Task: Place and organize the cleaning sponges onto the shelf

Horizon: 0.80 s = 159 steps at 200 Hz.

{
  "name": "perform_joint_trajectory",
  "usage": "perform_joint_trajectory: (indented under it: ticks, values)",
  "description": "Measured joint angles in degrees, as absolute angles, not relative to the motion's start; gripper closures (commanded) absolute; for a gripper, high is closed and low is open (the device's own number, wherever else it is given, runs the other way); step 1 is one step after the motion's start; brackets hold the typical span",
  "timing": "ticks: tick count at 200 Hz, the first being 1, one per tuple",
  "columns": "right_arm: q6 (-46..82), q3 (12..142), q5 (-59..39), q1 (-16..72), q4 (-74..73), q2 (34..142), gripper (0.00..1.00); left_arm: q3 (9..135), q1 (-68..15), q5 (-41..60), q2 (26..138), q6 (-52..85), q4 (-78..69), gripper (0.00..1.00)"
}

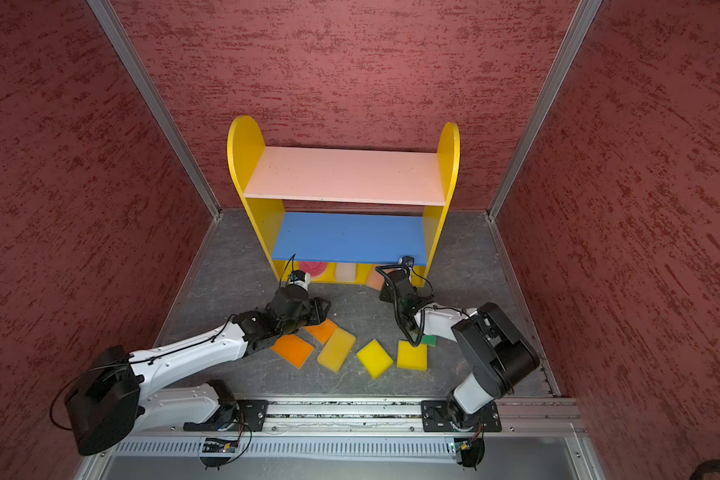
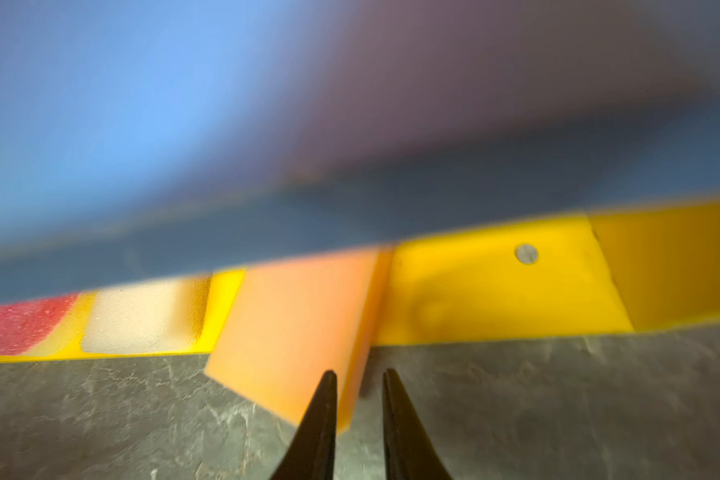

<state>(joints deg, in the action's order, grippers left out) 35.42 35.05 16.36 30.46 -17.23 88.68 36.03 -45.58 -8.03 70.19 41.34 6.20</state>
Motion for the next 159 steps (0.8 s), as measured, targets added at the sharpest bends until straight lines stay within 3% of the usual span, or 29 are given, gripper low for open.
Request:
perform_joint_trajectory:
  ticks: [16, 84, 159]
  values:
    - [37.2, 33.3, 16.0, 30.5, -17.2, 86.1, 1.00, 36.0, -45.6, -8.1, 70.2, 41.3, 6.2, 0.50]
    - [44.2, 30.5, 12.3, 34.5, -13.6, 80.6, 1.00, 36.0, -45.6, -9.1, 70.0, 41.3, 6.2, 0.51]
    - [49.3, 29.8, 9.4, 35.7, -18.0, 88.0, 1.00, 36.0, -45.6, -9.3, 69.3, 41.3, 6.5, 0.51]
